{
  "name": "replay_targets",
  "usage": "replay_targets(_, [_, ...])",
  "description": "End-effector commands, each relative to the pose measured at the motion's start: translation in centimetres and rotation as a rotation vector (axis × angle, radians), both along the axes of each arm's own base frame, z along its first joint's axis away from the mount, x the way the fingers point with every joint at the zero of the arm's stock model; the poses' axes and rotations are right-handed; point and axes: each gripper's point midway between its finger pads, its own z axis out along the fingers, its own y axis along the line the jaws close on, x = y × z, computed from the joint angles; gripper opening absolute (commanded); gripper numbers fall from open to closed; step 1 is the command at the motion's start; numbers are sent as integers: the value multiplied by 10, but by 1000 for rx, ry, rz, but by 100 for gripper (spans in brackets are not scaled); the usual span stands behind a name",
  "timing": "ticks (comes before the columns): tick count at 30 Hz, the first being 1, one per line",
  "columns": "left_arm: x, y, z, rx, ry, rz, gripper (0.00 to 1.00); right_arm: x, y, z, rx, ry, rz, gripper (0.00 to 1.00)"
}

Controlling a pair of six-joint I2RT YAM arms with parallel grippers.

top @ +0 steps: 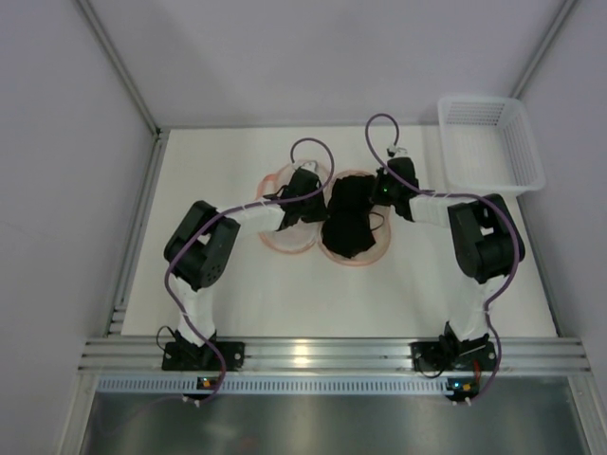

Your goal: Place the bra in the laundry bag and zip it closed

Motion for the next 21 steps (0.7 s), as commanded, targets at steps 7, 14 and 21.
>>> replay_targets(7, [1,-6,30,-7,-36,-59,16,-9,3,40,-62,-2,100,73])
replay_targets(14, [5,-10,98,-27,-162,-130,42,14,-18,131,-27,-167,98,85])
replay_targets(21, [12,-21,107,-46,-196,-162,48,58,-31,107,-38,-194,124,73])
